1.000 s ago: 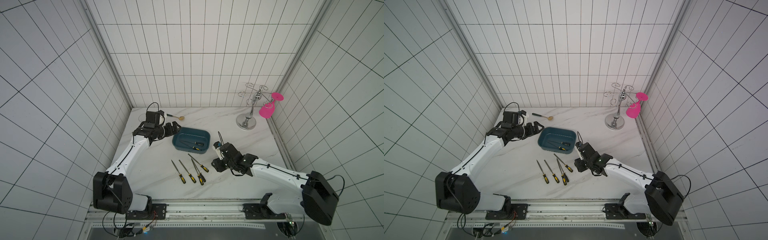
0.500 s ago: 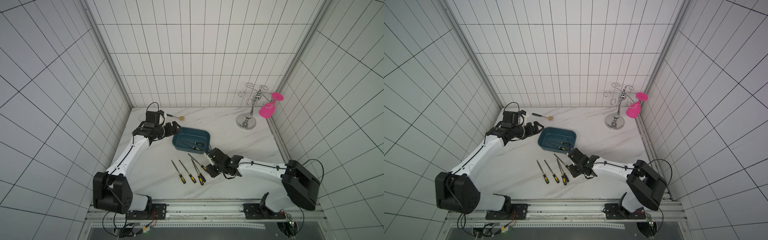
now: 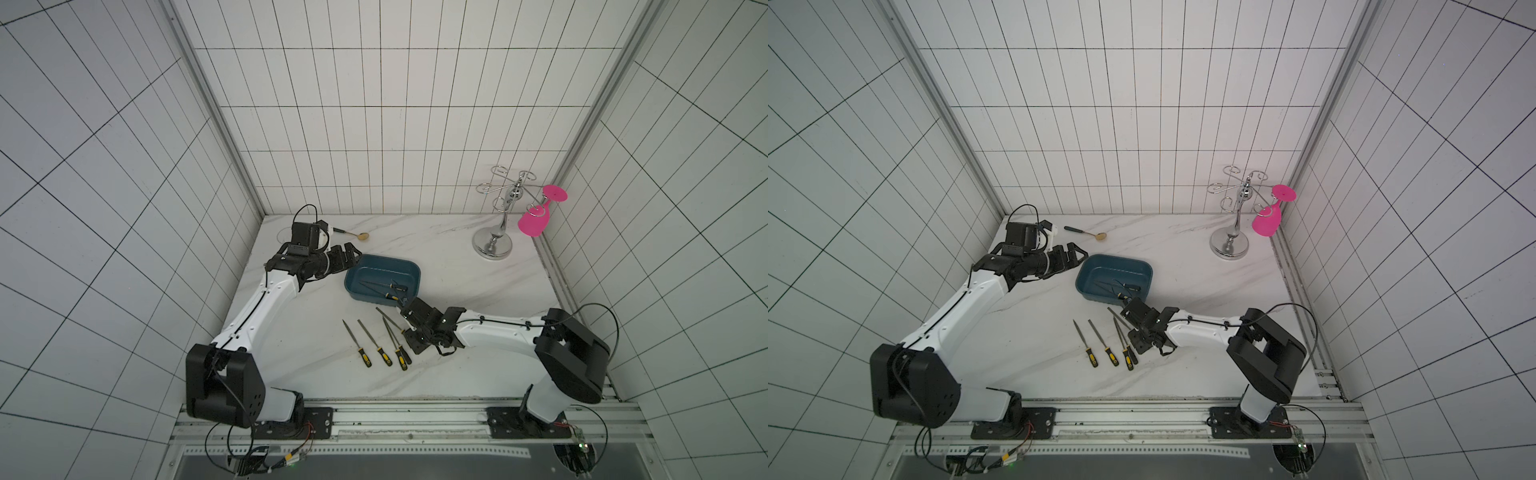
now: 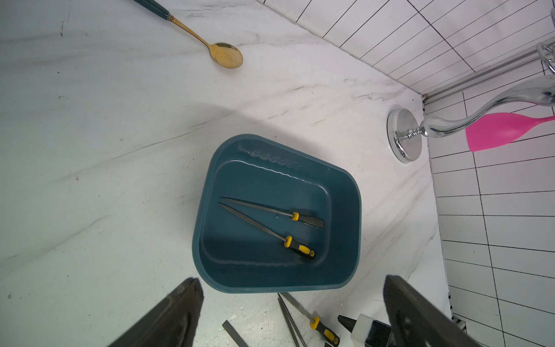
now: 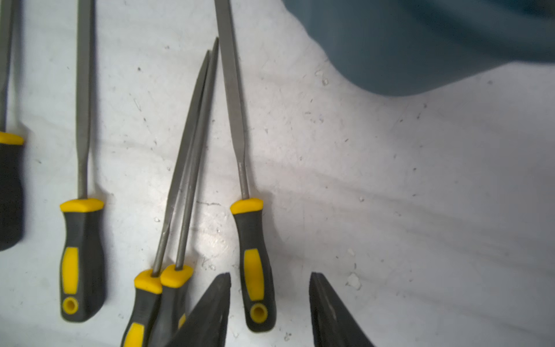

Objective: Put the file tool into the storage box
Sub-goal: Pick up the file tool from the center of the board.

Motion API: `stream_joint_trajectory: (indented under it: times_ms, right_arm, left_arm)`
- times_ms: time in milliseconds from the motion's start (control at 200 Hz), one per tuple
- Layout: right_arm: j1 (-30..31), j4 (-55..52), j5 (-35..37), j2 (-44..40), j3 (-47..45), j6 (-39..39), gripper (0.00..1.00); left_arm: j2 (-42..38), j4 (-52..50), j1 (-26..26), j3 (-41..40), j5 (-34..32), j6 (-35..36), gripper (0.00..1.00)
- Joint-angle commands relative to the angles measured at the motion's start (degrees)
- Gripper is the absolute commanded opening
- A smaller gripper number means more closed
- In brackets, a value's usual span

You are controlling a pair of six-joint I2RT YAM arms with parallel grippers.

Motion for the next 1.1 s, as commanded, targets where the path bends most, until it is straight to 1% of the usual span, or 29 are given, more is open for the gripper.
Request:
stream_joint_trajectory:
  times_ms: [0,220,310,481,696,711,736,781,986,1096]
  right_arm:
    - [0.6,-1.9,1.8,1.7,3.3,-0.6,0.46]
    - [1.2,-2.1,2.1,3.7,4.5,-1.2,0.43]
    - [1.2,-2.2,2.1,4.3,4.6,-1.2,0.39]
    - [1.4,-2.2,2.2,4.8,4.3,-1.0,0.36]
    - [1.5,-2.3,3.0,5.2,4.2,-0.9,0.24]
    - [1.6,-2.3,3.2,5.1,4.1,-0.9,0.23]
    - [1.7,-2.3,3.5,4.8,4.0,-0.9,0.18]
    - [1.8,-2.4,3.9,4.2,3.8,-0.8,0.16]
    - [2.7,-2.4,5.9,-0.5,2.7,-1.2,0.12]
    - [2.8,-3.2,5.6,-3.5,1.8,-2.3,0.12]
  left_arm:
    - [-0.5,-0.2,0.1,1.2,-0.5,1.1,0.98]
    - [-0.5,-0.2,0.2,1.2,-0.5,1.0,0.98]
    - [-0.5,-0.2,0.2,1.2,-0.5,1.1,0.98]
    - [-0.7,-0.3,0.2,1.1,-0.7,1.1,0.98]
    - [-0.6,-0.3,0.1,1.1,-0.7,1.1,0.98]
    - [-0.6,-0.3,0.2,1.2,-0.7,1.1,0.98]
    - [-0.7,-0.3,0.2,1.2,-0.7,1.2,0.98]
    - [-0.8,-0.3,0.2,1.1,-0.9,1.2,0.98]
    - [-1.7,-0.4,0.2,1.1,-2.4,1.6,0.98]
    - [-2.1,-0.3,0.2,0.9,-3.2,1.7,0.98]
